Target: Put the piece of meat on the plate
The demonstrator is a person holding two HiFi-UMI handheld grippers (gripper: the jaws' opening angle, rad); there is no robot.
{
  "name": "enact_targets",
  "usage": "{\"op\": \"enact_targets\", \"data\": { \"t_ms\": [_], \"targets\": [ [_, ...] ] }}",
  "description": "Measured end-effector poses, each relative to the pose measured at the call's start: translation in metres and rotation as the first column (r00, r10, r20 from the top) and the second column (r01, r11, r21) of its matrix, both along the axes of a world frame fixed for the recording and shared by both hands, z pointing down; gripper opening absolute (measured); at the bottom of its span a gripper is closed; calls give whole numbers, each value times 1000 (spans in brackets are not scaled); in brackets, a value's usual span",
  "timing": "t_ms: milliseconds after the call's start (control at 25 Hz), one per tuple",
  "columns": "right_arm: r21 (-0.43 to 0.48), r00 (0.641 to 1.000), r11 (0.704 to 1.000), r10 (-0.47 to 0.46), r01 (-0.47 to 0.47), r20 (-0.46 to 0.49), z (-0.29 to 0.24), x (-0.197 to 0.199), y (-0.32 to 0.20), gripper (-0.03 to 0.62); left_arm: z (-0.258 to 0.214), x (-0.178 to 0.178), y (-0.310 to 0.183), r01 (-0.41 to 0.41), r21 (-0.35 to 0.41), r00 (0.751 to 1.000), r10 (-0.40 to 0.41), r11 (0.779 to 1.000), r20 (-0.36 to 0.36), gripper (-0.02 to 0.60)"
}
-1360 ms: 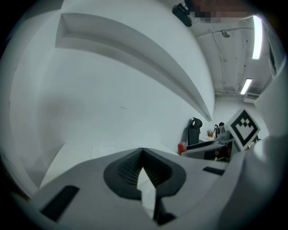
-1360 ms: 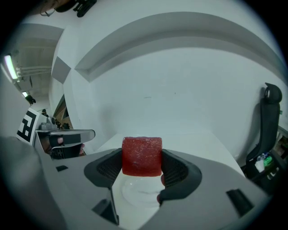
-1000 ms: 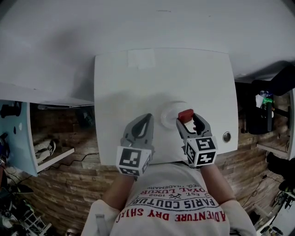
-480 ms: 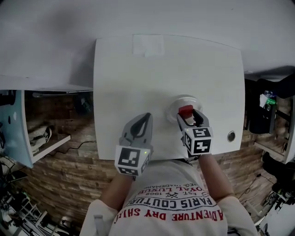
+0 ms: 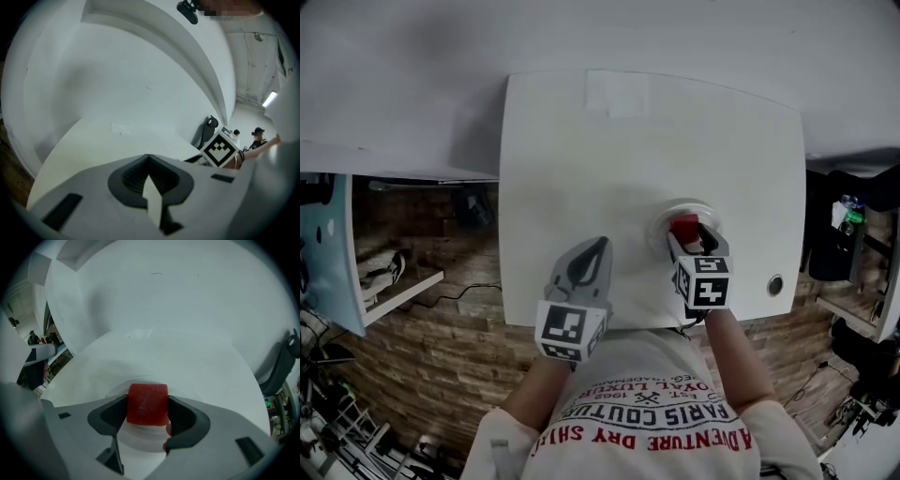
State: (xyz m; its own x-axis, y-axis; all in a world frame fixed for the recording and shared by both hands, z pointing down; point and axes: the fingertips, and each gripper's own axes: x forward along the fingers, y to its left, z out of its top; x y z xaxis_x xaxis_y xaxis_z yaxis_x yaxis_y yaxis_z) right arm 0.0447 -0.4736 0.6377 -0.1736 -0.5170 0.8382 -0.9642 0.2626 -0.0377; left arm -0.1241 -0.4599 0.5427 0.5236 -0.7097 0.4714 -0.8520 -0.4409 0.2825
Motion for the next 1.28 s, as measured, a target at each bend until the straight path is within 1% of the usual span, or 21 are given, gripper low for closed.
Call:
{"op": "enact_targets", "data": {
  "t_ms": [160, 400, 480, 600, 720, 920, 1000, 1120, 1160, 1200, 1280],
  "targets": [
    [14, 1000, 1000, 6, -6, -5, 2, -1, -3, 275, 0, 5, 0, -17, 6, 1000, 17, 1000, -17, -2],
    [25, 999, 1000, 18, -19, 36, 2, 0, -4, 275, -6, 9, -2, -39, 29, 999, 39, 999, -13, -2],
    [21, 998, 1000, 15, -16, 59, 3, -2, -4, 275, -7, 8, -3, -34, 31, 999, 34, 999, -7, -2],
    [29, 993, 999, 33, -37, 115, -3, -3, -4, 306, -12, 8, -6, -33, 41, 999, 33, 999, 3, -1],
    [68, 988, 997, 36, -47, 147, -18, -2, -3, 308, -19, 13, -6, -39, 53, 999, 39, 998, 7, -2],
    [165, 985, 985, 19, -47, 172, -57, 6, -8, 303, -36, 29, -10, -37, 92, 999, 37, 995, 6, -2],
    [205, 986, 978, 15, -49, 164, -76, 14, -12, 205, -45, 38, -11, -34, 109, 999, 34, 993, 2, 0],
    [259, 989, 965, 4, -43, 148, -101, 23, -13, 102, -60, 51, -8, -34, 134, 999, 34, 990, 1, -2],
    [280, 989, 959, 3, -45, 148, -110, 25, -13, 57, -65, 54, -7, -32, 144, 999, 33, 989, 1, -2],
    [303, 988, 952, -1, -46, 151, -120, 28, -13, 31, -70, 58, -5, -30, 155, 1000, 30, 988, 1, -2],
    [346, 986, 938, -25, -35, 168, -138, 30, -12, 14, -81, 65, -4, -25, 179, 1000, 25, 984, 2, -2]
  ]
}}
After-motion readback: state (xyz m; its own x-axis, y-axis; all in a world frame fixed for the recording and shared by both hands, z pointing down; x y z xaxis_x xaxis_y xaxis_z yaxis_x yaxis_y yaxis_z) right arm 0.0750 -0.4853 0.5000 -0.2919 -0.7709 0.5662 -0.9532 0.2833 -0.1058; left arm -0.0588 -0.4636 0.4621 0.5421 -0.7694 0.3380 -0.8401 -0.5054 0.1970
